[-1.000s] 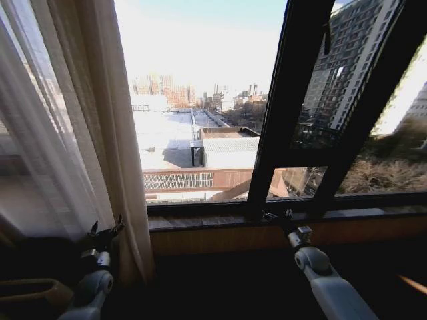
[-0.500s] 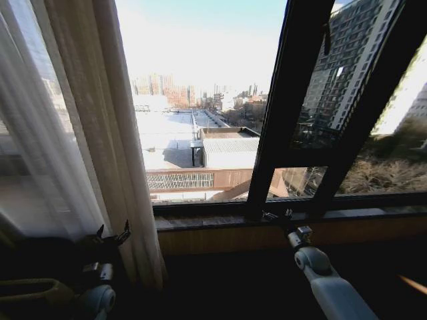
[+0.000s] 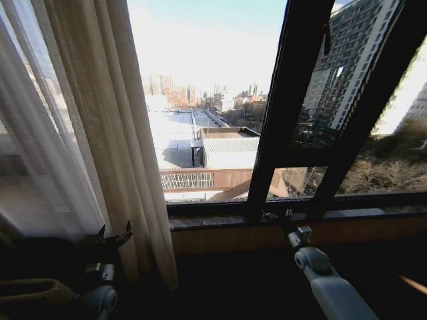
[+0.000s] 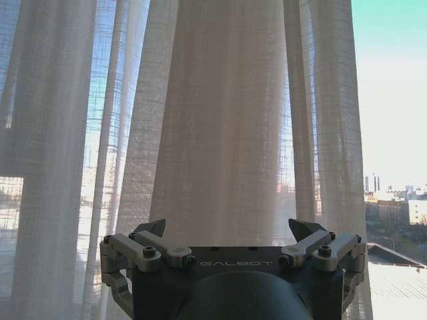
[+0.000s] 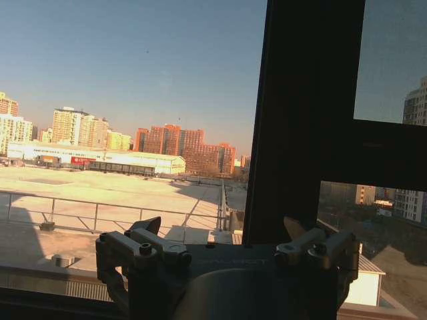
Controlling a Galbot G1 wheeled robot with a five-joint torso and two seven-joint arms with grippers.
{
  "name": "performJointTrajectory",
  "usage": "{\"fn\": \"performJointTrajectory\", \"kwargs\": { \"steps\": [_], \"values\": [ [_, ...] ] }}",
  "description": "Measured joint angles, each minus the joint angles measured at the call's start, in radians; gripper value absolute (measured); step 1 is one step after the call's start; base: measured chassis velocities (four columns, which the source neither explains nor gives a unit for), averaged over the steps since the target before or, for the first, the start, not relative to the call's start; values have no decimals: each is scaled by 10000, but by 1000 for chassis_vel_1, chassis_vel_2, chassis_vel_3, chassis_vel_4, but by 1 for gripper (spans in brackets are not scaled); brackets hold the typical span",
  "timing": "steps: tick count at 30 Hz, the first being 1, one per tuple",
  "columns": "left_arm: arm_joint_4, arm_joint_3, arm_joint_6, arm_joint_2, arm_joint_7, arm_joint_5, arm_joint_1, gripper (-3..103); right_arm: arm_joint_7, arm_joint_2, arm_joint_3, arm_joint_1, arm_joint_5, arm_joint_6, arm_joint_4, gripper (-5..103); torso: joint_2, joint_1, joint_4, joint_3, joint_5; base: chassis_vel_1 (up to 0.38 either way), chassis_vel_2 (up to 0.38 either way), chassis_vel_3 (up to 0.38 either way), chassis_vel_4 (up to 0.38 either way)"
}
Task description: Open the curtains by pulling them apart, changing their state from closed to fully open.
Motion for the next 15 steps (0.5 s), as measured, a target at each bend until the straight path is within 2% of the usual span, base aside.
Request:
{"fn": "performJointTrajectory", "kwargs": {
  "steps": [15],
  "values": [
    [247,-3,13,159,-200,-38,-195,100,1,0,0,0,0,0,0,100,-2,0,0,0,-1,0,0,0,0]
  ]
}}
